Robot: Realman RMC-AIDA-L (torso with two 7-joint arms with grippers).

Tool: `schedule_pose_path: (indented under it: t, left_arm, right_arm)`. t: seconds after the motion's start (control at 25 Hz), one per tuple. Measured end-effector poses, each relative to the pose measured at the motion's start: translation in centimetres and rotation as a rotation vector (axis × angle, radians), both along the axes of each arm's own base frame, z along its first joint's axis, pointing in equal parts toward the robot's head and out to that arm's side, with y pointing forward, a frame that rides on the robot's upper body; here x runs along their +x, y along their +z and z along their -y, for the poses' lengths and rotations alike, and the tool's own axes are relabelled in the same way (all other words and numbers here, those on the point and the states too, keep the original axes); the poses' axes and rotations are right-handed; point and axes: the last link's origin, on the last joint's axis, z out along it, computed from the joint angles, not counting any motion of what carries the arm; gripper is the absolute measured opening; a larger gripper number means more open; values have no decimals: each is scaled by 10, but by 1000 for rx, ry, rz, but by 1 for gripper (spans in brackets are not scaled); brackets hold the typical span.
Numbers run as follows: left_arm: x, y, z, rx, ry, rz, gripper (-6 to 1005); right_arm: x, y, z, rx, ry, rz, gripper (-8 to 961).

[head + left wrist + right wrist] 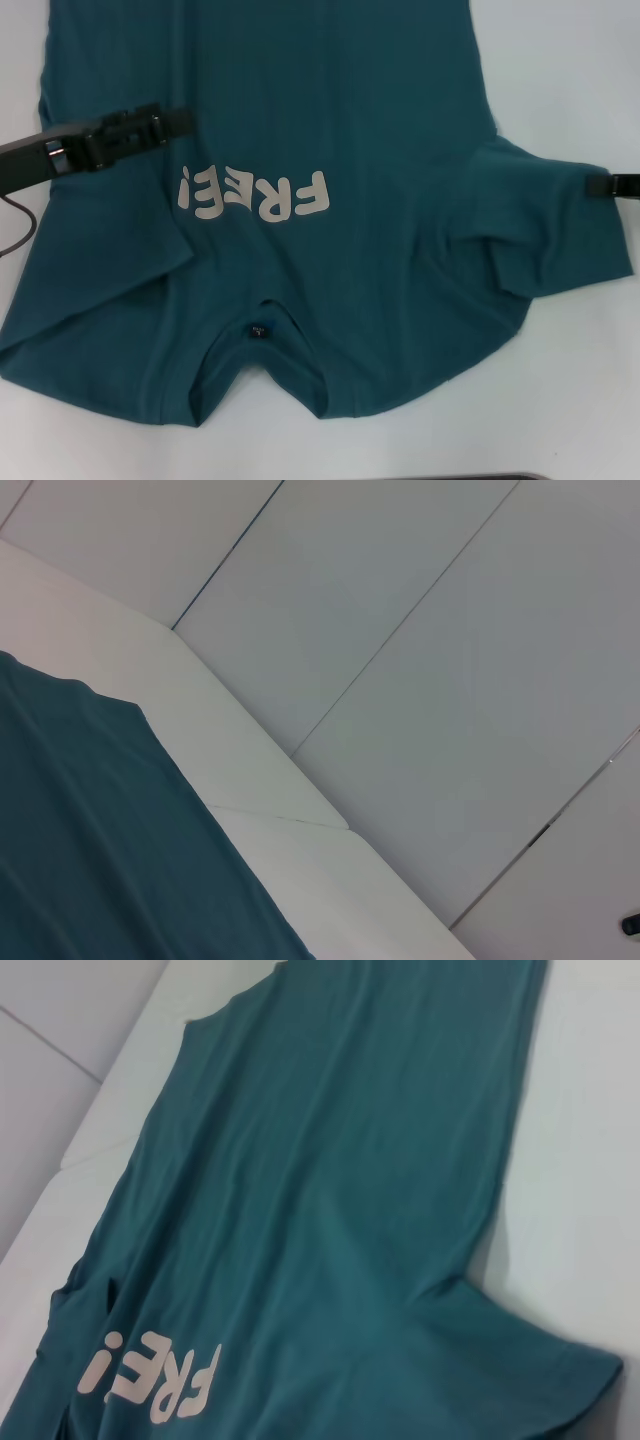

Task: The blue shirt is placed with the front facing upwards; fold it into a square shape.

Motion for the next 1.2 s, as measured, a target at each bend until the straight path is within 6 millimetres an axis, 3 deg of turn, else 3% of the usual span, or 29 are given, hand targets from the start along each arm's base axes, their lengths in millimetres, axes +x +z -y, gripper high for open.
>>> schedule_pose_path:
  t: [0.68, 1.2]
  left_arm:
    - [1, 0, -1, -2, 2, 5, 889]
    - [0, 2, -1, -2, 1, -2, 889]
  right_arm:
    - [9, 15, 12, 26, -34, -17, 13]
    - [-19, 6, -5, -18, 76, -57, 12]
